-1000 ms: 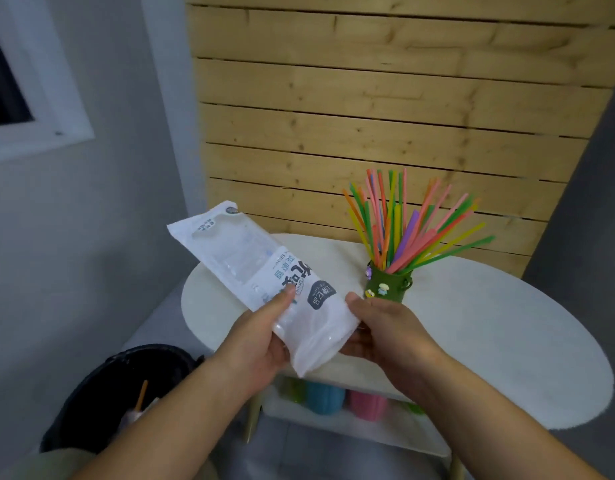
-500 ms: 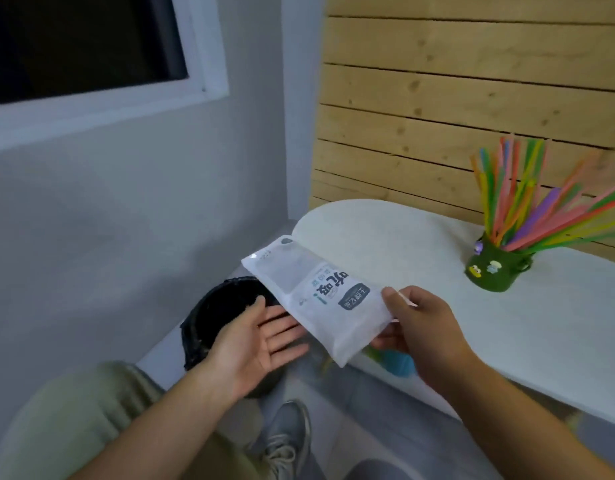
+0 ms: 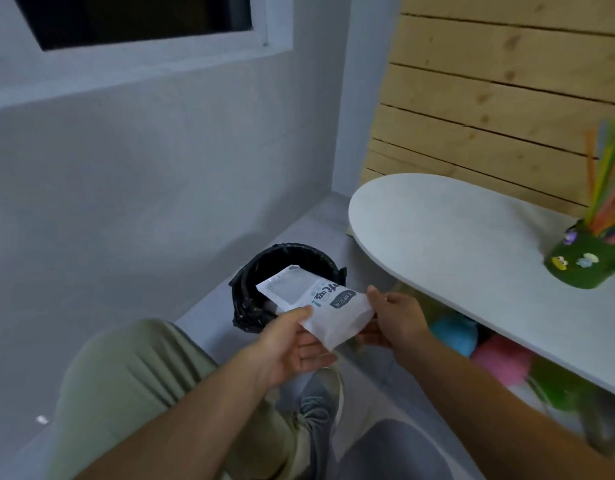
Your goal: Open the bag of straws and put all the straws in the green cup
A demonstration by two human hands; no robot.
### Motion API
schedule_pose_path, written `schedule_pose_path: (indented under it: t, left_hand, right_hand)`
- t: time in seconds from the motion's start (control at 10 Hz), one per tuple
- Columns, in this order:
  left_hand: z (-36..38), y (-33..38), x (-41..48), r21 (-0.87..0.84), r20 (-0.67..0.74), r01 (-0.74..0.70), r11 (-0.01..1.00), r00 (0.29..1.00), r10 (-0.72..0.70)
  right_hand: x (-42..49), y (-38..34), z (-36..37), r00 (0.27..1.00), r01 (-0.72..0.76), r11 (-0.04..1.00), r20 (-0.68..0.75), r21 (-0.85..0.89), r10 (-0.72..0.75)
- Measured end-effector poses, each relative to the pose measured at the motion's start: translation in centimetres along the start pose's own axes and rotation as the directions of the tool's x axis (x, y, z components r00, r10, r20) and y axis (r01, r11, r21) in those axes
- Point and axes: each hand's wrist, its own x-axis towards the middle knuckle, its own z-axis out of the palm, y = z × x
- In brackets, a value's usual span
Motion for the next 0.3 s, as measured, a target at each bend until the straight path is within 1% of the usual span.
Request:
schedule_pose_path:
  t: [0.1, 0.2, 0.3]
  left_hand:
    - [-0.2, -0.1, 1.1, -0.023, 0.008, 0.022, 0.999, 1.000, -0.022]
    - [-0.5, -0.3, 1.5, -0.027, 0.023, 0.072, 0.997, 0.997, -0.071]
    - [-0.8, -1.2, 1.7, -0.017, 0.038, 0.146, 0.989, 0.989, -0.145]
  right_hand:
    - [1.4, 0.3, 1.1, 1.000, -0.021, 1.000, -0.010, -0.020, 0.021]
    - [2.6, 0.6, 1.8, 0.999, -0.043, 0.997, 0.016, -0.065, 0.044]
    - [3.3, 1.2, 1.9, 0.994, -0.109, 0.992, 0.013, -0.066, 0.110]
